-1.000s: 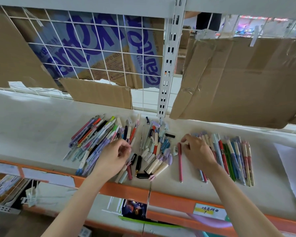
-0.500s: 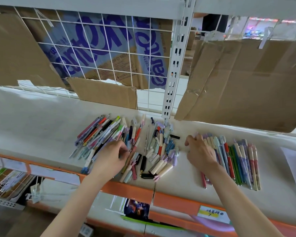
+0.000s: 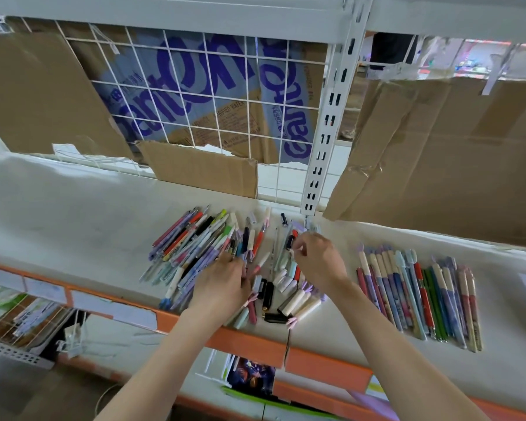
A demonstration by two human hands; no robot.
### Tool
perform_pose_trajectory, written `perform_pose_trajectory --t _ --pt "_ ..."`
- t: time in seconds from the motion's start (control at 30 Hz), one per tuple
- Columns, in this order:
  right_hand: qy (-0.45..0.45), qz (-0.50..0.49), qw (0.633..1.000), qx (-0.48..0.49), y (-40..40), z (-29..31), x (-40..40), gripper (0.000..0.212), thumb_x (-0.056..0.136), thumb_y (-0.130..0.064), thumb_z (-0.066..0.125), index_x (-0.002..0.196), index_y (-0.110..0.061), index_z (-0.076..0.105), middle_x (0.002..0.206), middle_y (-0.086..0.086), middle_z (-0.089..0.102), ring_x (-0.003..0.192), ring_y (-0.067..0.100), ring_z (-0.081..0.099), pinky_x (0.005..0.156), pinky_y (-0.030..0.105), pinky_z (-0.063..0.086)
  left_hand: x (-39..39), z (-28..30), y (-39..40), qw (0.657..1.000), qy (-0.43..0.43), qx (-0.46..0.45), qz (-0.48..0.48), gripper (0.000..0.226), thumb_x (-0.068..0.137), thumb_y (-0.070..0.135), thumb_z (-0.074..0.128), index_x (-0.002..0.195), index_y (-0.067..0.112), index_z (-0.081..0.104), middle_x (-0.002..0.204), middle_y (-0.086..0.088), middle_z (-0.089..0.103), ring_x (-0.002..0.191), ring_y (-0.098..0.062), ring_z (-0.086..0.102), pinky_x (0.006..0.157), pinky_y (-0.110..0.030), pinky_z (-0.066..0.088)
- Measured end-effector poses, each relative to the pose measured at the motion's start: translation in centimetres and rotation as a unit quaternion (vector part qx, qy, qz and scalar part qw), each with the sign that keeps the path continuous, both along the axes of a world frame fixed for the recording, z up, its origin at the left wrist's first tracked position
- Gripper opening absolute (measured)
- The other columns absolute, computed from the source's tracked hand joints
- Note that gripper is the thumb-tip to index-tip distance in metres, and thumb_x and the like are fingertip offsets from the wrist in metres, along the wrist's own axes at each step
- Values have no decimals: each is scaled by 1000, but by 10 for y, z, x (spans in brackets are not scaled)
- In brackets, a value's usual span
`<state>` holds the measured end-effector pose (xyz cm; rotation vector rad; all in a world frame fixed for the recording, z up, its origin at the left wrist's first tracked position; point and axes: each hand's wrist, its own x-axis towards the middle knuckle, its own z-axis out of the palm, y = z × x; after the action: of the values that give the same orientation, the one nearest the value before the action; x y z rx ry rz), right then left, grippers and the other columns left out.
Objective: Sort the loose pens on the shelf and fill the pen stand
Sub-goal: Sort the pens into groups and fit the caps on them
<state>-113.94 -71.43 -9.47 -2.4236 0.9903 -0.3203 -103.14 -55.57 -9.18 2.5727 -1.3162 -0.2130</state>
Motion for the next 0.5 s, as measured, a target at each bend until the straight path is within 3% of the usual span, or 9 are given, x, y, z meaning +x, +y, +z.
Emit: perform_pose_trajectory --t 0.23,0.33,0.5 --pt "7 -68 997 21 -22 2 -2 16 91 -11 46 100 -9 59 103 6 57 84 18 48 65 27 37 -2 0 -1 1000 -4 11 1 23 96 35 42 96 17 56 97 2 43 74 -12 49 63 -25 35" --pt "13 -73 997 17 -23 7 6 15 93 -15 46 97 -8 59 103 7 58 84 20 51 64 28 38 0 -2 -1 1000 10 -16 -5 18 96 31 42 96 17 53 97 1 49 71 -10 50 59 -22 34" --pt "52 -35 997 42 -18 20 10 16 88 -14 51 94 -6 64 96 9 64 77 20 56 62 29 43 2 2 6 991 96 -90 25 12 93 28 46 88 17 47 73 2 59 63 -13 57 56 -32 46"
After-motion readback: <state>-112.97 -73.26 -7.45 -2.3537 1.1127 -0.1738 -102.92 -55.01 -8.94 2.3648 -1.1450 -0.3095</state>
